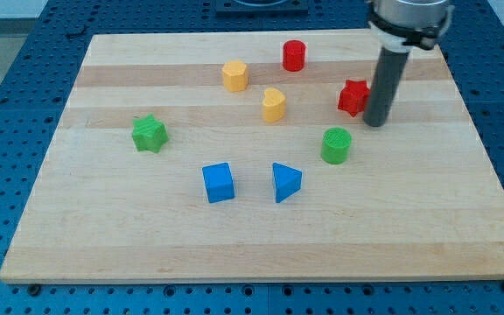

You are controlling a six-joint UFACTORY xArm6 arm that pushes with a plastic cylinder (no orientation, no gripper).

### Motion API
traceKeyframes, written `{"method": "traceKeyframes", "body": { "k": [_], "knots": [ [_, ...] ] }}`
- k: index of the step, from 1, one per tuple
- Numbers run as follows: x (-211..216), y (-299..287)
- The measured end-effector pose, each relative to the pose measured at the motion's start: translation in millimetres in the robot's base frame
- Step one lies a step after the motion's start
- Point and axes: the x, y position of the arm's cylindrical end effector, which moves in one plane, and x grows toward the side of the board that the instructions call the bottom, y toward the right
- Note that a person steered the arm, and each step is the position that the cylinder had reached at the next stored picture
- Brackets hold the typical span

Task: Move the red star to the right side of the yellow heart

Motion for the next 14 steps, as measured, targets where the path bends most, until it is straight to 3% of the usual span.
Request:
{"method": "traceKeyframes", "body": {
  "k": [1, 3, 5, 8, 11, 14],
  "knots": [
    [-11.2, 34.6],
    [-66.9, 35.8],
    [-62.8, -10.9],
    [-57.3, -0.5],
    [-10.4, -15.9],
    [-38.3, -22.5]
  ]
}}
